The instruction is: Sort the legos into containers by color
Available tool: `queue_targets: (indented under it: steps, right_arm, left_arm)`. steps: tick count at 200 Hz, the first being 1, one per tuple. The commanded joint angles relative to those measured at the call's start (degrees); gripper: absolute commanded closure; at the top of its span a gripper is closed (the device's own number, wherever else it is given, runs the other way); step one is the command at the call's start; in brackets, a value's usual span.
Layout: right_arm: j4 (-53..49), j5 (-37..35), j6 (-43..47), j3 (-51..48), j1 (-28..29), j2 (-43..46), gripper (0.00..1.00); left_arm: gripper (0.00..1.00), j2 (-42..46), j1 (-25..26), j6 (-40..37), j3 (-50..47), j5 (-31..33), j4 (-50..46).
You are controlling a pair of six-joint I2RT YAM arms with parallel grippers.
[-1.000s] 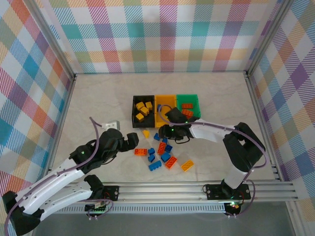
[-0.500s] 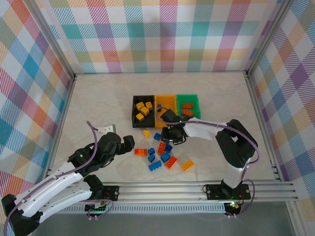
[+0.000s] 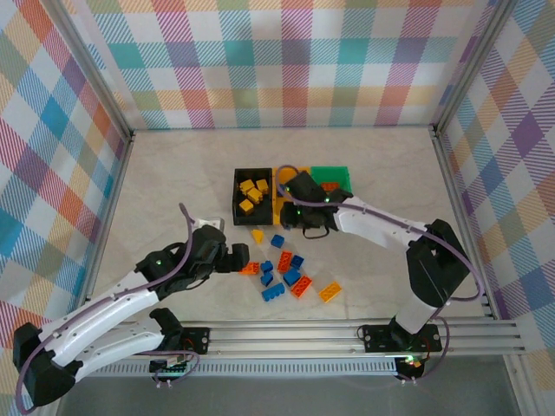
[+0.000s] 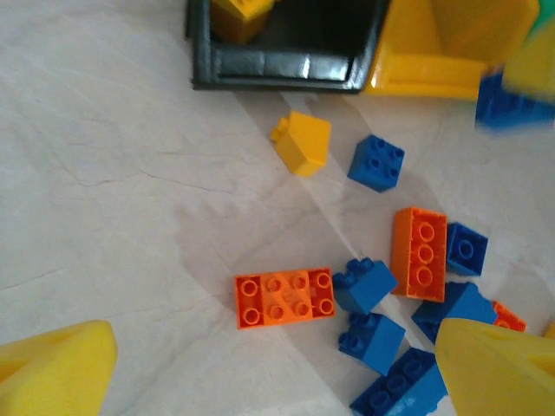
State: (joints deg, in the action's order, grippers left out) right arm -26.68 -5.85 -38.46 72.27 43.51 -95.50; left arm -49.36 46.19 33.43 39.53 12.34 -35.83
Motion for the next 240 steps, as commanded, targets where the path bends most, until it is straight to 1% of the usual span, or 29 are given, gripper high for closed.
queue_targets:
  steps: [1,33,43,60,67,77,96,144,159,184,210,240]
  right_arm:
    - [-1.8,-1.1,2.8,6.0,-2.5,-4.6,0.72]
    - [-4.3,-1.8,4.6,16.0,-4.8,-12.5,0.67]
    - [-4.8,-1.6,4.7,18.3,-5.4,-14.0,0.63]
    - [-4.5,-1.3,4.9,20.5,-6.1,-14.7,0.44]
    - [-4.3,-1.1,4.9,20.7,-6.2,-14.2,0.37]
    - [-4.0,-0.9,5.0,20.4,-6.2,-13.1,0.31]
    - [-2.9,-0.4,4.6,17.3,-6.2,-9.9,0.24]
    - [0.2,-0.1,2.5,4.9,-6.2,-0.6,0.19]
    - [0.8,-0.2,1.7,2.1,-6.2,1.5,0.19]
    - [1.3,-0.9,1.2,-1.1,-6.2,4.0,0.18]
    - [1.4,-1.4,0.9,-2.9,-6.7,6.1,0.18]
    - [1.8,-1.5,0.7,-4.5,-7.4,7.7,0.18]
  left_arm:
    - [0.08,-3.2,1.0,-2.9,1.8,-5.6,1.6]
    - [0.08,-6.7,4.3,-4.2,2.4,-6.8,2.4]
    - [0.08,-8.0,5.3,-4.8,2.8,-7.3,2.5]
    - [0.08,-10.9,7.1,-6.0,3.3,-8.0,2.7]
    - [0.08,-12.0,7.8,-6.5,3.5,-8.1,2.7]
    - [0.09,-13.8,9.0,-7.2,3.8,-8.1,3.2]
    - [0.12,-16.8,11.5,-8.5,4.5,-8.2,4.0]
    - [0.25,-26.0,17.6,-11.5,6.2,-6.9,5.9]
    - [0.33,-29.0,18.6,-12.5,7.3,-6.3,6.0]
    - [0.44,-33.1,19.8,-13.1,9.0,-6.6,6.0]
    - [0.49,-35.7,20.8,-12.9,9.1,-7.6,6.0]
    - [0.50,-38.8,22.2,-12.0,8.8,-7.0,6.2]
